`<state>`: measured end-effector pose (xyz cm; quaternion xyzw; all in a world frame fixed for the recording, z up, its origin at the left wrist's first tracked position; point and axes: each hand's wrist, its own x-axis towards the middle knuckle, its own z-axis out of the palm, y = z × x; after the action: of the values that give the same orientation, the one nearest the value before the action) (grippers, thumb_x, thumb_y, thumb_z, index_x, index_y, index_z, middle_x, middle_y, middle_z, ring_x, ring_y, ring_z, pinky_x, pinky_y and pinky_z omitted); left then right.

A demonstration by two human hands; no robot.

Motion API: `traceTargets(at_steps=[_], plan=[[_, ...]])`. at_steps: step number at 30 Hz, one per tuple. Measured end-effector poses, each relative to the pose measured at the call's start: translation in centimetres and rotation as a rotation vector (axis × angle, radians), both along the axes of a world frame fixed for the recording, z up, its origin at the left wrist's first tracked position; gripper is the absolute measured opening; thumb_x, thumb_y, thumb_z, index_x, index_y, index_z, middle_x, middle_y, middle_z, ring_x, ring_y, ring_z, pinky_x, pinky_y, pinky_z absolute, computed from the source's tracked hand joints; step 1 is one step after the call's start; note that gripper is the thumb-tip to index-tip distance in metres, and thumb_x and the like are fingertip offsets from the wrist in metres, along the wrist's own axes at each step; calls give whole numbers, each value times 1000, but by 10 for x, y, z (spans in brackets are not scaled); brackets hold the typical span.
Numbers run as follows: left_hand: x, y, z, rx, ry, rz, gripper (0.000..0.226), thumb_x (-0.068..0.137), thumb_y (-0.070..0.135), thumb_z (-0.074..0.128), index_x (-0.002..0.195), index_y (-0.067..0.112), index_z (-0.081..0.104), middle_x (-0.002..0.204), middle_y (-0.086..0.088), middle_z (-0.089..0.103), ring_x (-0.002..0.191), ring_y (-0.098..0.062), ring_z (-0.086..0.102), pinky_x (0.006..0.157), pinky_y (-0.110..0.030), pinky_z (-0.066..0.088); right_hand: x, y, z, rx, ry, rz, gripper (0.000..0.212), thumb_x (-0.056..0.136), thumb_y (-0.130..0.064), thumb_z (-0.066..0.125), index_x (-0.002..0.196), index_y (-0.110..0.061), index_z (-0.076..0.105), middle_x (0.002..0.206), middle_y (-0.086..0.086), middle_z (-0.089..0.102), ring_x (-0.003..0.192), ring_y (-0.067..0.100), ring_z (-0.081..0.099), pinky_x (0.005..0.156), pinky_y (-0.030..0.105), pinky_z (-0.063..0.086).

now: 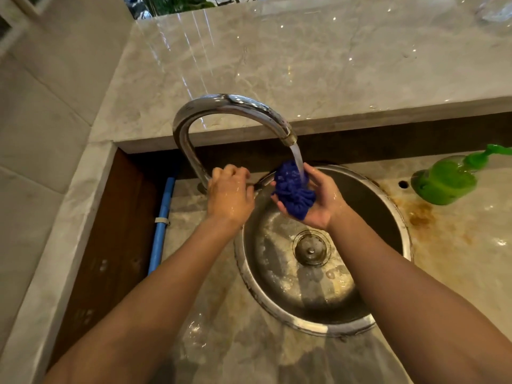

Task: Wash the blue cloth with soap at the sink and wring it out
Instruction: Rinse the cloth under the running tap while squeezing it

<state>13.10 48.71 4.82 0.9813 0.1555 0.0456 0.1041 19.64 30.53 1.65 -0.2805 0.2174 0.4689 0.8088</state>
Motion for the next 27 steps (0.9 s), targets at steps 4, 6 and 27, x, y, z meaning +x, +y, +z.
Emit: traceTargets(at_steps=[4,6,27], plan=[[2,14,2,-46,153,37,22,85,8,67,104,18,67,112,-4,58,103,-21,57,90,-35,53,1,5,-1,-34,-2,-46,58,84,-40,70,137,-18,60,137,22,62,127,41,58,94,45,54],[0,15,2,-57,128,35,23,84,5,67,104,18,68,109,-3,59,99,-20,59,87,-36,55,0,5,0,-51,-17,-39,59,83,-40,71,137,-18,59,137,22,62,127,41,58,91,45,55],[-22,2,-10,269,242,-177,35,89,14,62,122,15,53,116,-9,61,99,-30,65,83,-43,52,-7,-14,19,-51,-64,-196,58,79,-20,78,134,-18,62,127,14,65,107,32,66,94,43,54]])
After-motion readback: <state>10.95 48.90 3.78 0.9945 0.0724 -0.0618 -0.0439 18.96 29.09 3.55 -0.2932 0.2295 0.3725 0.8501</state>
